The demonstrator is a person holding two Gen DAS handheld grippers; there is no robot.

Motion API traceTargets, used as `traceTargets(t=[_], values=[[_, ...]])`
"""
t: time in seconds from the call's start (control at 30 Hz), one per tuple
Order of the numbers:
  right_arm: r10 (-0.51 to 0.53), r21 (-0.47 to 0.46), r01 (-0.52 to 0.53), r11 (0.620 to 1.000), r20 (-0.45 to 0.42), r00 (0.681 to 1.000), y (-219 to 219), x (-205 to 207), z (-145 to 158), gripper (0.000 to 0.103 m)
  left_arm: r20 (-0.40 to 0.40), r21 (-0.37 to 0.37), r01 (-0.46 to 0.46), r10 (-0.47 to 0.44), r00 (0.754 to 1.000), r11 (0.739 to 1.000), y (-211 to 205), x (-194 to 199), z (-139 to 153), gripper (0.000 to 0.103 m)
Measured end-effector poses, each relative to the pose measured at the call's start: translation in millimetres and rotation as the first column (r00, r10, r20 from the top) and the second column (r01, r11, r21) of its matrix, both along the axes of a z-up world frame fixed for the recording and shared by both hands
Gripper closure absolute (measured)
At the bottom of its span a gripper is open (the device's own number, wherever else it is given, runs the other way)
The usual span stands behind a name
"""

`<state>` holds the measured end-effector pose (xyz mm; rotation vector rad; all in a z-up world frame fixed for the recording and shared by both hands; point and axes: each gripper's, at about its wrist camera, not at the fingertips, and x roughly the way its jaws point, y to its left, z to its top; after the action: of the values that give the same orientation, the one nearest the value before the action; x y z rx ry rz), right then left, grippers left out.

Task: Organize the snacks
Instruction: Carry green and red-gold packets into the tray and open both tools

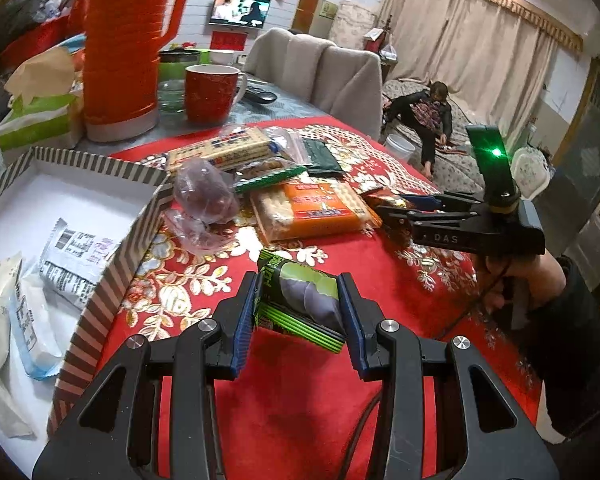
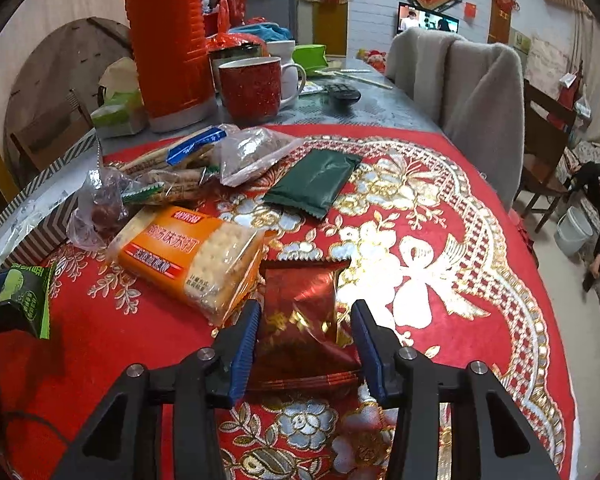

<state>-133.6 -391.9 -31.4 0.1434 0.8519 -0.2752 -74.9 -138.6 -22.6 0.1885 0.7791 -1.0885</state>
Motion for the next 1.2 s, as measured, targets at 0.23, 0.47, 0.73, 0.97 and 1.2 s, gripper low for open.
traceTargets(t=[0.23,0.47,0.73,0.97,1.2], values=[[0.01,-0.009,-0.01,1.0,-0.046,0.999,-1,13,1,0.056,-0.006,-0.007,-0.011,0.011,1.0,1.0,4,3,3,0.064],[-0.004,0.027,0.004,1.0,-0.008,1.0,0,2,8,0.07,-0.008,-0.034,-0.023,0.023,1.0,0.999,10,4,9,0.064],[0.085,0.027,-0.09,0.996,0.143,0.986,43,-7,60,0.07,-0.008,-0.08,-0.057,0.056,0.998,0.995,23,9,20,0.064],[0.192,0.082,-0.218,0.972,0.249,0.949,93,25,73,0.07,-0.022,-0.155,-0.169,0.167,0.986,0.973,58,33,38,0.064],[0.27,0.069,-0.311,0.948,0.34,0.901,142,71,69,0.07,0.009,-0.198,-0.485,0.496,0.868,0.852,123,74,51,0.064]])
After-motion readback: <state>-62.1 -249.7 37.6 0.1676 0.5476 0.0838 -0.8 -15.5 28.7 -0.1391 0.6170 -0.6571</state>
